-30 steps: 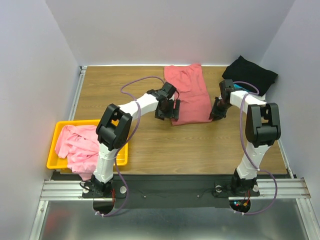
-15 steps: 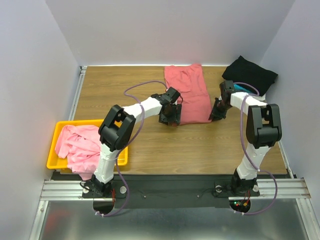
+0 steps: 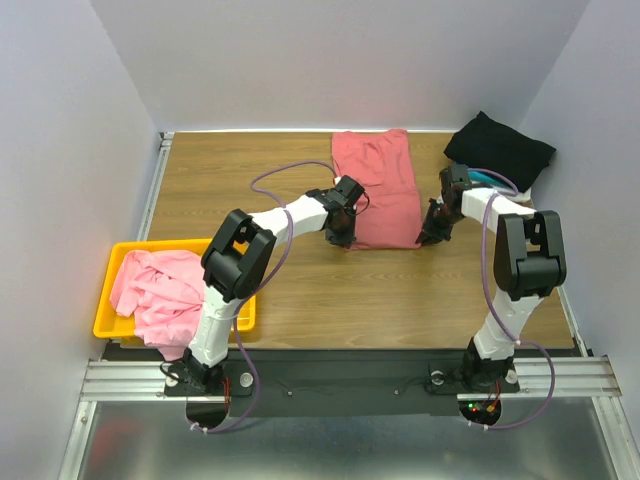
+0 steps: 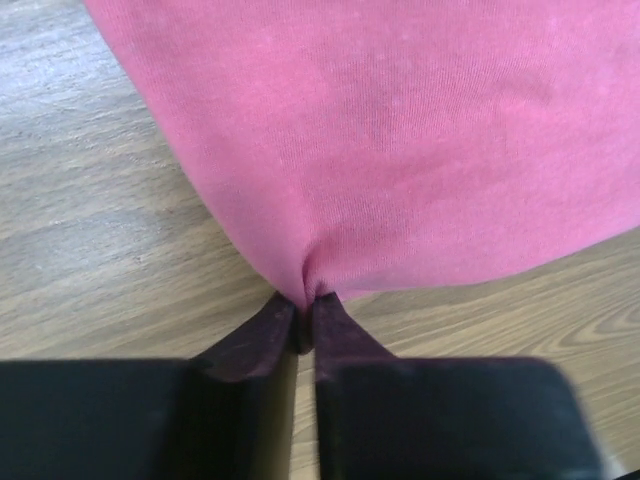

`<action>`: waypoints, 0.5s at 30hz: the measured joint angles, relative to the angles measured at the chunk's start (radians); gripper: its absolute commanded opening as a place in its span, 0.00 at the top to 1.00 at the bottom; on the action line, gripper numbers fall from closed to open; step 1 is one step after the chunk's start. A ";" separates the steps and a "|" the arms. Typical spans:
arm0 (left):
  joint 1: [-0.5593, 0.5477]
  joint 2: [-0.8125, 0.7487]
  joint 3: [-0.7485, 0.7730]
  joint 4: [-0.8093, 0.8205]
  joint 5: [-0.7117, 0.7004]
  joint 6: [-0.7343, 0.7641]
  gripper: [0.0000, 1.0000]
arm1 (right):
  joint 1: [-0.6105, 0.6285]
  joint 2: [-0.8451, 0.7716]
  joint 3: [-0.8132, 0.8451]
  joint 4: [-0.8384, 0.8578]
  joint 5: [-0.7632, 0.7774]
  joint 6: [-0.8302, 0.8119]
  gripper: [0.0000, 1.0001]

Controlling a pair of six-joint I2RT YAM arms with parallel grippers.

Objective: Fold and stack the t-shirts
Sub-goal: Fold the tshirt

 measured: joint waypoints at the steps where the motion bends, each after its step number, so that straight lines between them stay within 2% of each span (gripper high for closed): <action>1: 0.000 0.000 0.000 0.002 0.000 -0.001 0.96 | 0.000 -0.002 -0.002 0.000 -0.001 0.000 0.93; 3: -0.002 0.001 0.000 0.003 -0.001 0.003 1.00 | 0.000 -0.007 -0.010 0.002 -0.008 -0.001 0.99; 10: -0.004 -0.009 -0.014 0.011 0.007 0.040 1.00 | 0.000 -0.076 -0.051 -0.039 -0.052 -0.014 1.00; 15: -0.005 -0.061 -0.077 -0.029 0.092 0.095 1.00 | 0.000 -0.179 -0.062 -0.142 -0.092 -0.037 1.00</action>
